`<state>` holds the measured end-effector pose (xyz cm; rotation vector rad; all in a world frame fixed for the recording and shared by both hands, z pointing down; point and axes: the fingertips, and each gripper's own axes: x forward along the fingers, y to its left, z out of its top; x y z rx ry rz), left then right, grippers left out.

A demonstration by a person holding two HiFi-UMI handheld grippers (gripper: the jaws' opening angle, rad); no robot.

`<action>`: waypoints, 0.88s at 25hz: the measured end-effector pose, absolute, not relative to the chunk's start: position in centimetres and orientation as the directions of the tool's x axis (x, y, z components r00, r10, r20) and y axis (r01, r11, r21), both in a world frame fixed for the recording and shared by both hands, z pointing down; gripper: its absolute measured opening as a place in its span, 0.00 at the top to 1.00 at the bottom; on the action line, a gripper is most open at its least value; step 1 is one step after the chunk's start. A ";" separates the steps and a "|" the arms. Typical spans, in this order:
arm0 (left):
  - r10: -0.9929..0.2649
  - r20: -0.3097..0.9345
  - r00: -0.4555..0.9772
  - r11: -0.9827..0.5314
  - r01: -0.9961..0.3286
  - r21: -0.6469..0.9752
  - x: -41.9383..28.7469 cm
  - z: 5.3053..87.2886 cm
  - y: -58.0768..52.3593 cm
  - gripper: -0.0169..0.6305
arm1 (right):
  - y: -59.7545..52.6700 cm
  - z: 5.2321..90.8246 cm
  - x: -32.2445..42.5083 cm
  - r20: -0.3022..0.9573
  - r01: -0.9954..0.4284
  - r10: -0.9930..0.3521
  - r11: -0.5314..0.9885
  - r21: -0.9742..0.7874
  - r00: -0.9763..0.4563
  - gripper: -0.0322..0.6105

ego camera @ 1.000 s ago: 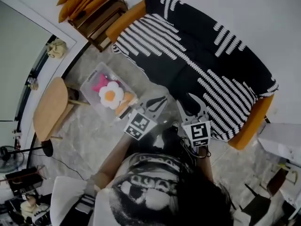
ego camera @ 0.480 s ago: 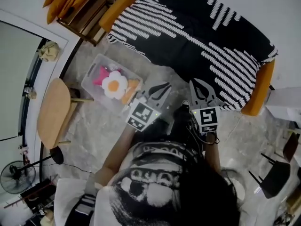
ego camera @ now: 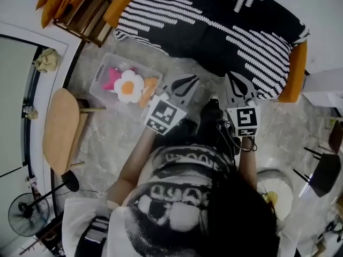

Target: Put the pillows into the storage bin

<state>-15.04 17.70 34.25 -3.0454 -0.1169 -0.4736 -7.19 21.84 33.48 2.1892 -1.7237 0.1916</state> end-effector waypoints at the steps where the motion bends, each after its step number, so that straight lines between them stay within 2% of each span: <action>1: 0.073 0.300 0.951 -0.994 0.093 -0.051 -15.3 34.1 17.9 0.94 | 22.2 33.4 -7.1 0.314 -0.957 -0.911 -0.213 0.196 0.267 0.94; 8: 0.107 0.277 0.955 -0.989 0.131 -0.070 -17.1 33.4 18.9 0.94 | 23.9 32.5 -7.3 0.300 -0.932 -0.891 -0.277 0.233 0.340 0.94; 22: 0.107 0.263 0.959 -0.990 0.128 -0.064 -18.7 33.4 20.3 0.94 | 25.3 32.6 -7.6 0.302 -0.921 -0.883 -0.284 0.266 0.360 0.95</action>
